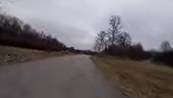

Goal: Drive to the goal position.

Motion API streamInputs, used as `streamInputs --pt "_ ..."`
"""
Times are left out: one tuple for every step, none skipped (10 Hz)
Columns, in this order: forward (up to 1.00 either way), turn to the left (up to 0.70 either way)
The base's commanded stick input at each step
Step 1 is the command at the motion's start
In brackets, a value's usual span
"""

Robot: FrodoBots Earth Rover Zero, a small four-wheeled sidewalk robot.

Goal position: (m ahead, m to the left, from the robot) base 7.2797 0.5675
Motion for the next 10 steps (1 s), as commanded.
streamInputs --pt "0.87 0.0" --pt "0.87 0.0" --pt "0.87 0.0" --pt "0.87 0.0" --pt "0.87 -0.13" --pt "0.87 -0.3" --pt "0.87 -0.35" --pt "0.87 -0.27" --pt "0.87 -0.15" --pt "0.87 -0.04"
